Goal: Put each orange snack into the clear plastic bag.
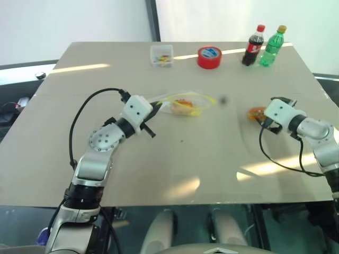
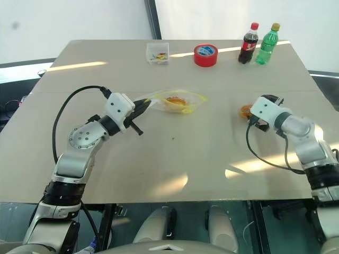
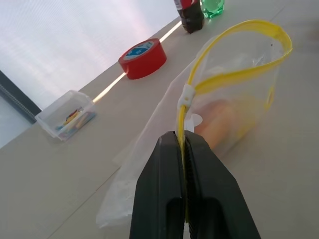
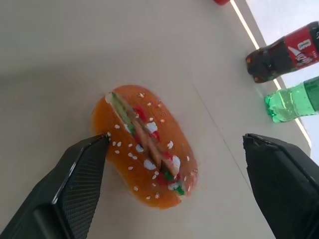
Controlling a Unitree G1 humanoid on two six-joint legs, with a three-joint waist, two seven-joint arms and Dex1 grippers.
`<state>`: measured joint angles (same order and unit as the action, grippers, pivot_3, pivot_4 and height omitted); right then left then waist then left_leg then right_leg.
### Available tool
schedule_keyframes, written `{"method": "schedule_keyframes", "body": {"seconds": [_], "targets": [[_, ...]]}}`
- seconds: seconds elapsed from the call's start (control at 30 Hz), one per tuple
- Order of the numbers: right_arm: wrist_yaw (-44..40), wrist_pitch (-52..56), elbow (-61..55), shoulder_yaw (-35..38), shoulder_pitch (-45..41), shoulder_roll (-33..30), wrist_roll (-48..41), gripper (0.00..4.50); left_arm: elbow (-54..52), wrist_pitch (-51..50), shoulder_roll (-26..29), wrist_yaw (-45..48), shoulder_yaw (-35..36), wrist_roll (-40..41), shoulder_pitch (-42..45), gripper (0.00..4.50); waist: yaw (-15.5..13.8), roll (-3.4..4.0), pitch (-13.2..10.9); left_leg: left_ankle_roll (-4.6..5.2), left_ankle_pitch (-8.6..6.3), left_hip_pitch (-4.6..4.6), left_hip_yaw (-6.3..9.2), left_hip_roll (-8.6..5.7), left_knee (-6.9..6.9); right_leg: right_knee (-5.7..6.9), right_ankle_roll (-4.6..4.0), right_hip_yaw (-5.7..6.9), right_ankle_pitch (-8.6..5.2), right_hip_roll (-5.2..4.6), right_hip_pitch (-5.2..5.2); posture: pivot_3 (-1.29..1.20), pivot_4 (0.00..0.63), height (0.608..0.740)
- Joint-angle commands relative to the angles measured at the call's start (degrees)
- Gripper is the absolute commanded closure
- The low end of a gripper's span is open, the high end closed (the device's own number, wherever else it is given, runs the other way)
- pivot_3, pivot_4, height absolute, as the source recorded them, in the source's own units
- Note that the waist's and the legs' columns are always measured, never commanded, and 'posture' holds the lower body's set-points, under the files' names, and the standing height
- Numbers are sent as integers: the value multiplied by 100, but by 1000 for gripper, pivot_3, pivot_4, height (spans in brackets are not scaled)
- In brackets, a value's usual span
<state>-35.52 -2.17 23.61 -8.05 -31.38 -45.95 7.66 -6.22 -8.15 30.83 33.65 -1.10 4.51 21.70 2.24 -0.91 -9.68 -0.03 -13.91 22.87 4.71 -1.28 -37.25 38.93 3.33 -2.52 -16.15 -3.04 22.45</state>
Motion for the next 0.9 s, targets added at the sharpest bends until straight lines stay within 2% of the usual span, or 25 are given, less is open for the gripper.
{"method": "schedule_keyframes", "body": {"seconds": [0.03, 0.17, 0.3, 0.47, 0.57, 0.6, 0.67, 0.73, 0.9], "targets": [[-351, -492, 732, 119, -411, 107, -173, 87, -256, 29, 43, 14, 91, 22, 30, 4500, 6, 0, 0, 0, 0, 1, 0, 1, 0, 0, 0, 0, 0, 0, 1, 0, 150, 740], [-746, -916, 1585, 3, -821, 204, -98, 87, -335, 28, 75, 39, 100, 19, -40, 4500, 17, 0, -1, 0, 0, 2, -4, 5, 0, -1, 0, -4, 0, 0, 2, 0, 150, 740], [-633, -1210, 2470, -120, -1298, 358, 168, 87, -389, 26, 86, 44, 98, -2, -100, 4500, 16, 1, -1, 0, 0, 2, -2, 6, 0, -1, 0, -4, 0, -1, 2, 0, 150, 740], [-625, -1022, 3272, -132, -1605, 503, 300, 87, -488, 20, 88, 25, 106, -30, -177, 4500, 1, -1, 0, -1, 0, 0, -1, 7, 0, -1, 0, -3, 0, -1, 1, 0, 150, 740], [-653, -1086, 3341, -106, -1553, 490, 291, 782, -502, 16, 80, 14, 127, -18, -179, 4500, -7, -1, 1, -1, 0, -2, 6, 6, -5, -2, 0, 2, 0, -2, -8, 0, 150, 740], [-659, -1104, 3288, -96, -1515, 473, 284, 1185, -499, 10, 68, 6, 136, -4, -174, 4500, -11, -1, 1, 0, 0, -5, 7, 5, -6, -2, 0, 2, 0, -3, -11, 0, 150, 740], [-782, -1016, 3035, -30, -1409, 431, 186, 2274, -468, 16, 56, 17, 146, 28, -143, 4500, -22, -1, 1, 0, 0, -5, 10, 3, -7, -1, 0, 4, 1, -5, -13, 0, 150, 740], [-967, -765, 2694, 95, -1294, 412, -4, 3044, -421, 7, 35, 11, 161, 57, -80, 4500, -23, -1, 1, 0, 0, -5, 12, 4, -7, -1, 0, 6, 0, -5, -13, 0, 150, 740], [-1617, 1140, 414, 593, -707, 432, -1028, 3044, -330, -50, -32, -22, 192, 112, 66, 4500, -31, 0, 0, 0, 0, 0, 15, 4, -7, -3, 0, 8, 0, -5, -12, 0, 150, 740]]}}
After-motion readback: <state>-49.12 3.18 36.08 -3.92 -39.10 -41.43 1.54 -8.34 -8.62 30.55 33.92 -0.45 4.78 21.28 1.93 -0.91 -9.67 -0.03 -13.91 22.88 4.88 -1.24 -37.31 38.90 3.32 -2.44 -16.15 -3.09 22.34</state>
